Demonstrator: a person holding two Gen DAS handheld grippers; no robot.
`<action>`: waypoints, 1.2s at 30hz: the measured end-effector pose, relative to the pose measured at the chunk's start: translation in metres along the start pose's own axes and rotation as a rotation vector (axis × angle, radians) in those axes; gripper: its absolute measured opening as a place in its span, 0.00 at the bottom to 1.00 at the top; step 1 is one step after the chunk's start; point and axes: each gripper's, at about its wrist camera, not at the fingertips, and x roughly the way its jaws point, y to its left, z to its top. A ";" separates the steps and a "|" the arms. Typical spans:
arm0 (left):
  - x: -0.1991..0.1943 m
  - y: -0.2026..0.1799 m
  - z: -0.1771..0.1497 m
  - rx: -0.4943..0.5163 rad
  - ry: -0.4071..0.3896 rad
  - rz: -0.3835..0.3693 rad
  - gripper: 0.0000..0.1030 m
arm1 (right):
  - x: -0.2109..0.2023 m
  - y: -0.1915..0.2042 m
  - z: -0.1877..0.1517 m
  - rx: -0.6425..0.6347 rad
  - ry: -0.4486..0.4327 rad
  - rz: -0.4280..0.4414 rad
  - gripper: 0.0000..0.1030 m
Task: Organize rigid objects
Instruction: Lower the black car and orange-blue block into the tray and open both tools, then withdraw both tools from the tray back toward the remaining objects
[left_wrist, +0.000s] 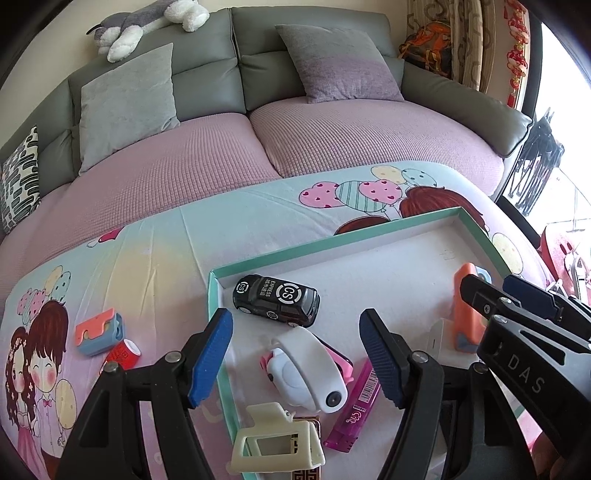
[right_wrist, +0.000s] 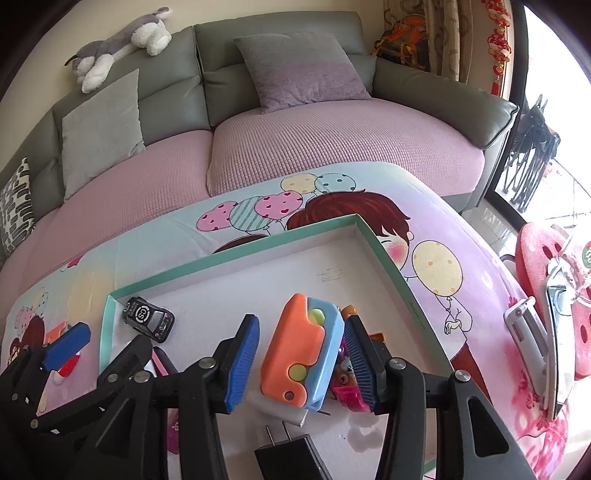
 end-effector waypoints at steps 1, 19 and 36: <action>-0.001 0.001 0.000 -0.002 -0.001 0.003 0.70 | 0.000 0.000 0.000 0.001 0.000 0.000 0.51; -0.010 0.031 0.001 -0.078 -0.016 0.111 0.77 | 0.001 0.002 0.000 -0.017 -0.003 -0.003 0.87; -0.006 0.068 -0.006 -0.208 -0.008 0.197 0.97 | 0.005 0.003 0.000 -0.016 0.003 -0.008 1.00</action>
